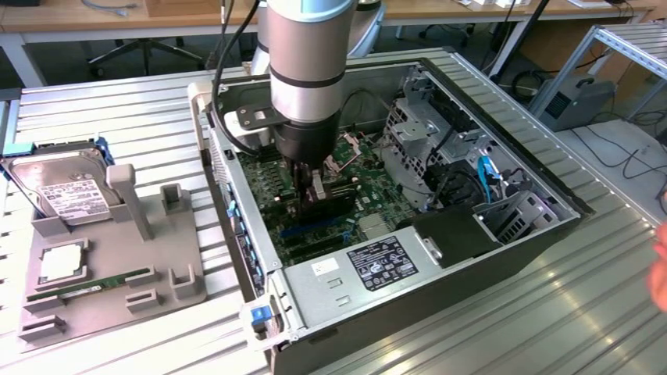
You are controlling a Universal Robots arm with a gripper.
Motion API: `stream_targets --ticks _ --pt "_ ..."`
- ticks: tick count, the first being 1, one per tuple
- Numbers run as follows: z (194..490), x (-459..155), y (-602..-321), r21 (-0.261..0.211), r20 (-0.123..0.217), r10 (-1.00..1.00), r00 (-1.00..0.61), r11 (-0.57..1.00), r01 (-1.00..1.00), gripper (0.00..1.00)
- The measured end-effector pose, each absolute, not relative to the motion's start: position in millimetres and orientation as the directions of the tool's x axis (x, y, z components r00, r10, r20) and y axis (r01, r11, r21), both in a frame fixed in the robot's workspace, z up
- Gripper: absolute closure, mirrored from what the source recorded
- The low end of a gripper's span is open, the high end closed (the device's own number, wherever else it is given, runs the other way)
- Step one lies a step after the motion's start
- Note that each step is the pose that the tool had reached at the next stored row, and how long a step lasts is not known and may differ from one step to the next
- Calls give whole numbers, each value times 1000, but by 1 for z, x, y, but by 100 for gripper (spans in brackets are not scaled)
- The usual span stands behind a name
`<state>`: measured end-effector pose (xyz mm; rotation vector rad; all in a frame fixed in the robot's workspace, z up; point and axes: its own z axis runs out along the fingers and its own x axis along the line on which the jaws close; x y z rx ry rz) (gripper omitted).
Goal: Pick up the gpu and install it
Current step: 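Insert the gpu into the slot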
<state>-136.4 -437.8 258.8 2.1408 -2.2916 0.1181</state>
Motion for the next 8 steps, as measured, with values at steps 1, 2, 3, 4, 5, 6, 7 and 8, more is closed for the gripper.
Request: stream_targets --ticks 1,2,3,4,5,6,7,8 --pt "259 -136 -438 -53 54 -996 -69 66 -996 73" --pt "259 -136 -438 -53 54 -996 -69 66 -996 73" --pt "259 -136 -438 -53 54 -996 -69 66 -996 73" --pt "259 -136 -438 -53 54 -996 -69 66 -996 73" --pt "259 -136 -438 -53 54 -996 -69 66 -996 73" --pt "259 -136 -438 -53 54 -996 -69 66 -996 73" --pt "259 -136 -438 -53 54 -996 -69 66 -996 73" --pt "259 -136 -438 -53 54 -996 -69 66 -996 73"
